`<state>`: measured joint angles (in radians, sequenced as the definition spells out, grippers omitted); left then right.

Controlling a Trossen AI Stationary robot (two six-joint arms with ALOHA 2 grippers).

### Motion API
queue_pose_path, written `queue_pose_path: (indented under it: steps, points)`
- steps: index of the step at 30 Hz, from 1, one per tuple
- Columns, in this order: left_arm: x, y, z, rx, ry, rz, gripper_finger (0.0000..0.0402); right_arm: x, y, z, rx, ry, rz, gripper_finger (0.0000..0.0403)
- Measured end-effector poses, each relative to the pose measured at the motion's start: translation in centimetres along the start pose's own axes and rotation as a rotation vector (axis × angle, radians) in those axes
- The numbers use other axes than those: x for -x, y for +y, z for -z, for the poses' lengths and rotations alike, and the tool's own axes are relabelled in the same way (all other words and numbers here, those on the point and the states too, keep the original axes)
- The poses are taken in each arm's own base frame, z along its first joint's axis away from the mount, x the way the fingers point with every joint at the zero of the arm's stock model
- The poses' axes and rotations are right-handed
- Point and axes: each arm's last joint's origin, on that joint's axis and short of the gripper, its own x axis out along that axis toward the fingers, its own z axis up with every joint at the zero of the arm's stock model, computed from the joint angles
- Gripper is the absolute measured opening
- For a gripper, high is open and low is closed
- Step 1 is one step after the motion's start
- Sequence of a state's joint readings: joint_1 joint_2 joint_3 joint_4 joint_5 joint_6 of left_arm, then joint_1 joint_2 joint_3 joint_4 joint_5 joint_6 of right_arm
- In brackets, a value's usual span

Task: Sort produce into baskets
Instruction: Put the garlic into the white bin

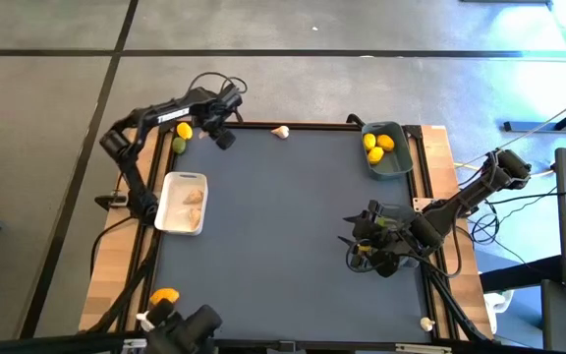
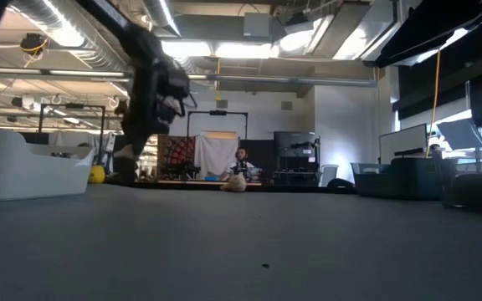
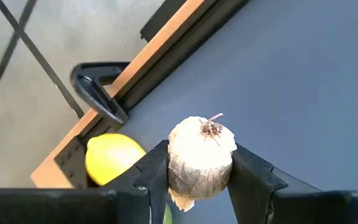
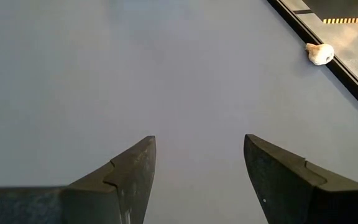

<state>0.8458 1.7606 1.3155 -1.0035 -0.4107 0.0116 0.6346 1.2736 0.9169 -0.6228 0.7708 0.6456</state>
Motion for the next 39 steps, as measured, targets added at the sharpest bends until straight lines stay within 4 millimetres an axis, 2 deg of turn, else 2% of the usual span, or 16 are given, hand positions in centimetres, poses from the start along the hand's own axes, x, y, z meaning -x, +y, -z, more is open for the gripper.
queue_pose_path:
  steps: [9, 19, 29, 39]
  points:
    - [7.6, -0.4, 4.1, -0.041, -0.108, 0.020, 0.0131, 0.0, 0.0, 0.0, 0.000, 0.000, 0.000, 0.0241]
    - [13.8, -0.9, 9.9, -0.002, -0.217, 0.104, 0.0131, 0.0, 0.0, 0.0, 0.000, 0.000, 0.000, 0.0241]
    - [17.0, -2.0, 14.5, 0.041, -0.270, 0.184, 0.0132, 0.0, 0.0, 0.0, 0.000, 0.002, -0.002, 0.0241]
    - [18.3, -3.9, 16.4, 0.025, -0.297, 0.238, 0.0132, 0.0, 0.0, 0.0, 0.000, 0.002, -0.003, 0.0241]
